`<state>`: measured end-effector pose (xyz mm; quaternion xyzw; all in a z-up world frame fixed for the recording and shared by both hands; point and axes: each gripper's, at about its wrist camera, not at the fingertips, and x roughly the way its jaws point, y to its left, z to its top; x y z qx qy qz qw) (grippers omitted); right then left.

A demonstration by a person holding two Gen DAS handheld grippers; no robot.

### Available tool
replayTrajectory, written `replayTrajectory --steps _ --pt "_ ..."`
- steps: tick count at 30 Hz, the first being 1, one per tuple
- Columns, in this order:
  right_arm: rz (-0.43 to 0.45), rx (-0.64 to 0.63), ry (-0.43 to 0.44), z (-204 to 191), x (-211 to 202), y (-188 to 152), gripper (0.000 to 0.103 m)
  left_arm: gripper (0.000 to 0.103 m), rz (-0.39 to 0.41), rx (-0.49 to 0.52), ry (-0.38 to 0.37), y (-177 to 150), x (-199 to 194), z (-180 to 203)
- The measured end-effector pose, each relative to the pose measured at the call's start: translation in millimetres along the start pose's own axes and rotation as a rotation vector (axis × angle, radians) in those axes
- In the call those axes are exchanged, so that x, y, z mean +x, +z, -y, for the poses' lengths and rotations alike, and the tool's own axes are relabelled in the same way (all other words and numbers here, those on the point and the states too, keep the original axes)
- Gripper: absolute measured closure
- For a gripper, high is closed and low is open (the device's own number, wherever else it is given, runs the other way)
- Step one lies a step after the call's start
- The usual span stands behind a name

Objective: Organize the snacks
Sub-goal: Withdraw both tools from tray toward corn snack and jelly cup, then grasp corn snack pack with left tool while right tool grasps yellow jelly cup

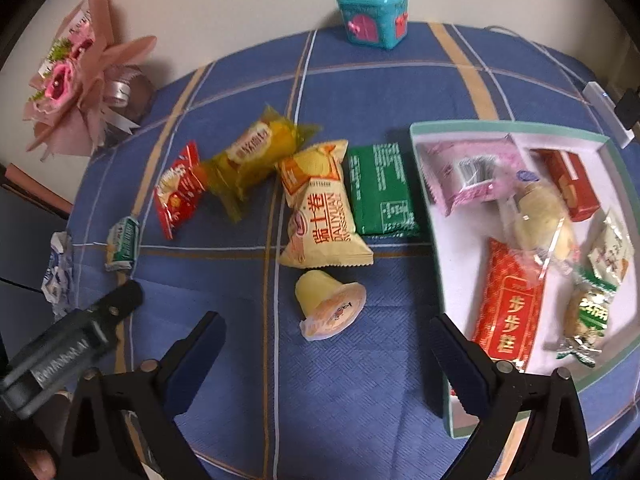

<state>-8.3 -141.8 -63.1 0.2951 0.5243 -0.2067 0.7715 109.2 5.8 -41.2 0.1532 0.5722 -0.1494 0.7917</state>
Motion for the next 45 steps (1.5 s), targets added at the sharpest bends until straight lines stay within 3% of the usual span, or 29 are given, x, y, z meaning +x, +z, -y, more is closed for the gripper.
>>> replayTrajectory --steps 6,13,19,24,30,36,37,41,45 --pt "-0.019 -0.008 -0.012 -4.2 19.7 0.5 0.015 0.0 -0.052 -0.007 0.0 -0.4 18.2 0.2" --pt "-0.049 -0.002 -0.031 -11.0 38.4 1.4 0.024 0.0 -0.026 0.04 0.003 16.4 25.1 -12.3" --pt "-0.078 0.009 -0.067 -15.8 51.0 4.4 0.038 0.001 -0.018 0.051 0.101 45.3 46.0 -56.7" --pt "-0.078 0.022 -0.08 -20.5 57.4 10.3 0.048 0.001 -0.024 0.045 0.115 66.7 66.2 -78.2" --pt "-0.078 0.01 -0.095 -27.4 63.4 20.7 0.05 0.002 -0.02 0.061 0.093 79.9 83.0 -83.9" --pt "-0.078 0.002 -0.095 -30.7 62.4 17.2 0.053 0.033 -0.027 0.057 0.059 83.1 92.6 -81.9" --pt "-0.077 0.003 -0.093 -29.0 59.6 14.2 0.053 0.042 -0.022 0.046 0.039 82.7 91.8 -82.7" --pt "-0.077 0.003 -0.08 -27.7 57.2 9.5 0.055 0.047 -0.036 0.015 0.045 76.0 86.3 -82.9" --pt "-0.079 0.013 -0.054 -23.9 53.2 5.1 0.055 0.05 -0.051 -0.077 -0.005 66.6 74.9 -79.8"
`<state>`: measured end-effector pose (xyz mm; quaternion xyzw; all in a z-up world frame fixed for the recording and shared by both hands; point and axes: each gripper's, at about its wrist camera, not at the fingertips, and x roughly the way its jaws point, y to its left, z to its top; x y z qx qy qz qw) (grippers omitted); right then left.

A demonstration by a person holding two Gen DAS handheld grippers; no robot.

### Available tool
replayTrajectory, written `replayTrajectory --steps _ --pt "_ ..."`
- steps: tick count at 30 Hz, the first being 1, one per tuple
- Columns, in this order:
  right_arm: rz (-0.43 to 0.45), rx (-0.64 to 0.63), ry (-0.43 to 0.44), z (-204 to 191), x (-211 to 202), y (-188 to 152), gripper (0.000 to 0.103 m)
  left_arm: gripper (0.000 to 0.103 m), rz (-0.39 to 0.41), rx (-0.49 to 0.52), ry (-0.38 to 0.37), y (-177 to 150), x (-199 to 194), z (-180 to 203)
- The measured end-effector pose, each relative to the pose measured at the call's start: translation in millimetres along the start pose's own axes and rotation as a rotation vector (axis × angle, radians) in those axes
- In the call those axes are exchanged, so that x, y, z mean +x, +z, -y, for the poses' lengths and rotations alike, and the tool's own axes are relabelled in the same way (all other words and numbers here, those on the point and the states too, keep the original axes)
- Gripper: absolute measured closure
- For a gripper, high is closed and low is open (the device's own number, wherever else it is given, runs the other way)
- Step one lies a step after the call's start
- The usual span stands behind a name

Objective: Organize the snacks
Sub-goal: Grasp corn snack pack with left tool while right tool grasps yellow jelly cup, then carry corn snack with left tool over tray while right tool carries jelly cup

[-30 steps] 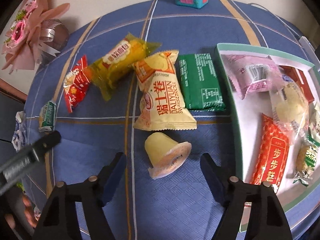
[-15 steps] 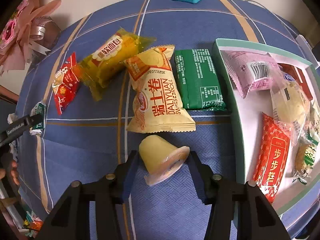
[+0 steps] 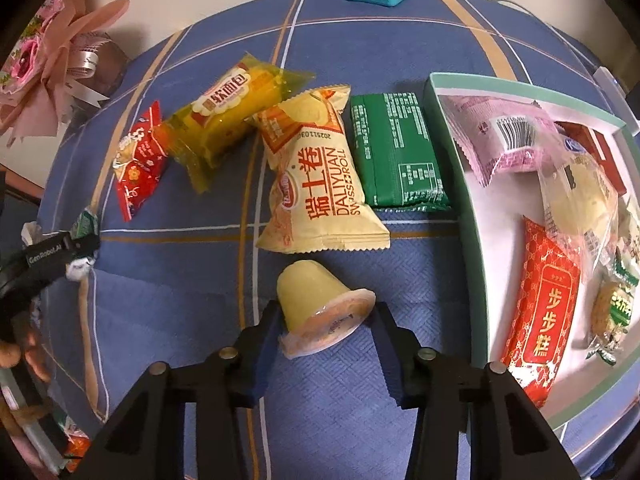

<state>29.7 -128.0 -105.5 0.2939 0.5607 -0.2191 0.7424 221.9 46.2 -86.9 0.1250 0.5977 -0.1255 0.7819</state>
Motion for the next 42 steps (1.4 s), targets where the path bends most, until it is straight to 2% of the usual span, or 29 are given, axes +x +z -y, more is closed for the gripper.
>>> replayTrajectory --steps 8,17,21,29,35,42 --pt "0.014 0.0 0.048 9.3 -18.7 -14.9 0.055 0.053 0.028 -0.105 -0.089 -33.6 -30.9 27.9" --pt "0.078 0.004 0.091 31.2 -67.7 -26.7 0.055 0.053 0.099 -0.135 -0.182 -76.6 -79.2 72.4" --pt "0.115 0.014 0.115 47.1 -92.9 -24.2 0.055 0.053 0.164 -0.106 -0.2 -86.9 -104.3 96.3" --pt "0.177 0.084 0.102 87.5 -122.6 -21.2 0.055 0.053 0.209 -0.027 -0.246 -99.5 -125.0 136.6" --pt "0.225 0.176 0.076 143.6 -142.5 -22.7 0.055 0.053 0.222 0.083 -0.273 -119.0 -139.6 182.4" --pt "0.253 0.34 0.007 216.1 -153.2 -23.7 0.055 0.053 0.206 0.243 -0.316 -149.5 -147.1 241.7"
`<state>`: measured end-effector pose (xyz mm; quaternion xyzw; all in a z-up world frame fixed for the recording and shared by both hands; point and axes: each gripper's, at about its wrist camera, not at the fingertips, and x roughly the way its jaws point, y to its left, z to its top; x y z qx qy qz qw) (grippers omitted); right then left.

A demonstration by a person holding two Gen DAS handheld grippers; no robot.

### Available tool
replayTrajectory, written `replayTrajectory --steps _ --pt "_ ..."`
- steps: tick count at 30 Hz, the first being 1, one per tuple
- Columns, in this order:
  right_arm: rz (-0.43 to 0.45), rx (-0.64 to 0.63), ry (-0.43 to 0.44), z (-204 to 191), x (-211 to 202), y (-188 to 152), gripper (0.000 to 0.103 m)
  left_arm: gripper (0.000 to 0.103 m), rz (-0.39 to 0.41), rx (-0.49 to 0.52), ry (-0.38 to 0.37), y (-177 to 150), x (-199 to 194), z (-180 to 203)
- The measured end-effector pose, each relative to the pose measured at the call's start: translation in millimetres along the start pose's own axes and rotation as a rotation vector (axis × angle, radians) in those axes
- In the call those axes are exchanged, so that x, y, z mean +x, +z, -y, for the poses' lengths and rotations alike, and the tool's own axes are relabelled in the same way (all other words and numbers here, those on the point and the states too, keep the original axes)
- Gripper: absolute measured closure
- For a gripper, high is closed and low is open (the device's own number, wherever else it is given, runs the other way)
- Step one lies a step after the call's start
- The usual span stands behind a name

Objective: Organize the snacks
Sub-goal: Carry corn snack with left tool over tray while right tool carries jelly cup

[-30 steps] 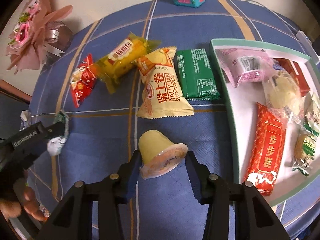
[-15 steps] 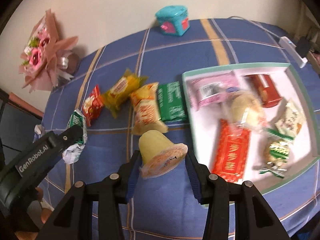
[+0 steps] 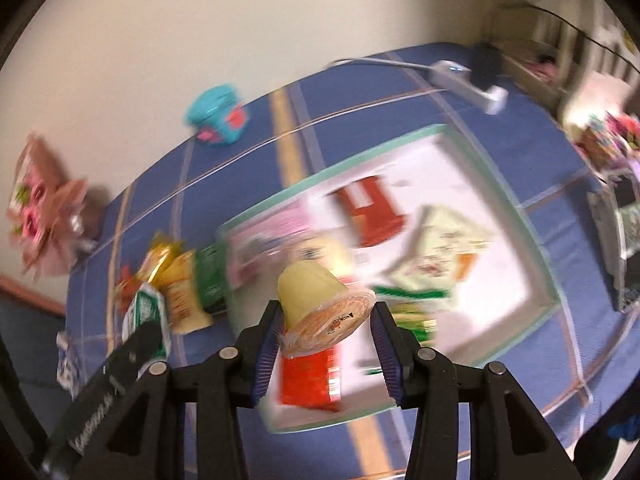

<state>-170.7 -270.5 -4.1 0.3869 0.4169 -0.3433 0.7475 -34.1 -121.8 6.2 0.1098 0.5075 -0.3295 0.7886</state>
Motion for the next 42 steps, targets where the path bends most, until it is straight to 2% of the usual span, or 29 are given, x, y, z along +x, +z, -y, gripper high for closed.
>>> replayTrajectory --steps 3,7,14,25,42 --pt "0.01 0.068 -0.019 33.0 -7.0 5.9 0.055 0.053 -0.019 0.058 -0.03 -9.1 3.2 25.3" --pt "0.016 0.11 -0.054 57.0 -8.6 9.7 0.055 0.053 -0.037 0.13 -0.042 -21.4 5.6 52.9" --pt "0.009 0.149 -0.065 78.4 -5.5 10.6 0.055 0.053 -0.074 0.197 -0.044 -35.0 17.1 79.6" --pt "-0.007 0.145 -0.071 80.3 0.8 8.3 0.055 0.053 -0.112 0.222 -0.015 -40.3 31.1 84.2" --pt "-0.116 0.158 -0.117 92.1 41.8 2.2 0.055 0.053 -0.188 0.241 0.021 -48.1 59.1 88.2"
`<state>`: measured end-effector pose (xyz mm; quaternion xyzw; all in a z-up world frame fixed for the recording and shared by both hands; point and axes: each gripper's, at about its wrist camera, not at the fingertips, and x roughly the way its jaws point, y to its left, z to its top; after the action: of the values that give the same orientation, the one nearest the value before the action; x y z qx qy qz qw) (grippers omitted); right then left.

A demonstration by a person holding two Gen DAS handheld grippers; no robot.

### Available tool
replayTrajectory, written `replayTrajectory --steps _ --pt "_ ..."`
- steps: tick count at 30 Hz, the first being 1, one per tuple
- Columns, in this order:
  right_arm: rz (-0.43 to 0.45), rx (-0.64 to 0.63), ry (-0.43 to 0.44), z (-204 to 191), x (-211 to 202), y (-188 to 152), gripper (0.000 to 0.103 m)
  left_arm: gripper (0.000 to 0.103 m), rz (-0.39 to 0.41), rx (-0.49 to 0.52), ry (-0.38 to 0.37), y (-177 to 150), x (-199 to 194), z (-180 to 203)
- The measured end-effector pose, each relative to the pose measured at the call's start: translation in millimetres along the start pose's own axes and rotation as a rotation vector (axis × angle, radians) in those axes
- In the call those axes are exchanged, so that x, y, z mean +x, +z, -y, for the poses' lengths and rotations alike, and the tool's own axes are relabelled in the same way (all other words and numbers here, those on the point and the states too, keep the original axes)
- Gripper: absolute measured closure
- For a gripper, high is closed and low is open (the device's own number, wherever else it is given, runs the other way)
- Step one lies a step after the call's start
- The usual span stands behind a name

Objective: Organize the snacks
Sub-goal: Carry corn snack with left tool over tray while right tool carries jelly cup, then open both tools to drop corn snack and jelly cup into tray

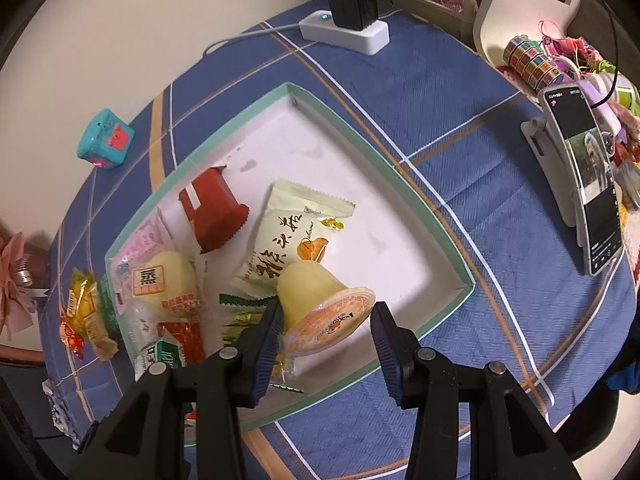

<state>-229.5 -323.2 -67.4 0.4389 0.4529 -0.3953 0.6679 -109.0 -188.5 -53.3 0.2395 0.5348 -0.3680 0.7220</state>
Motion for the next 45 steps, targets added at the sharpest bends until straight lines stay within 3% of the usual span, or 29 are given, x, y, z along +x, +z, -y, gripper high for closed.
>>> replayTrajectory --steps 17,22,26,30,32,40,45 --pt "-0.059 0.009 -0.025 3.5 21.1 -1.6 0.055 0.052 -0.056 0.027 0.036 -2.2 26.9 6.7" --pt "-0.067 0.002 -0.027 1.4 23.6 -1.9 0.047 0.05 -0.07 0.03 0.043 -1.2 38.3 11.1" --pt "-0.047 -0.015 -0.029 -3.1 18.8 -2.0 0.035 0.035 -0.092 0.027 0.069 -1.3 45.6 10.9" --pt "-0.029 -0.034 -0.033 -10.1 12.6 -1.6 0.027 0.03 -0.096 0.016 0.07 -1.9 48.1 7.7" --pt "-0.014 -0.039 -0.036 -11.2 6.3 -1.5 0.022 0.018 -0.096 0.01 0.069 -1.9 48.2 6.0" --pt "0.044 -0.049 -0.051 -11.1 -9.9 2.0 0.001 0.005 -0.049 0.014 0.058 4.5 32.0 7.1" --pt "0.075 -0.057 -0.051 -13.0 -18.4 4.5 0.0 0.0 -0.002 0.008 0.088 8.9 16.1 5.7"
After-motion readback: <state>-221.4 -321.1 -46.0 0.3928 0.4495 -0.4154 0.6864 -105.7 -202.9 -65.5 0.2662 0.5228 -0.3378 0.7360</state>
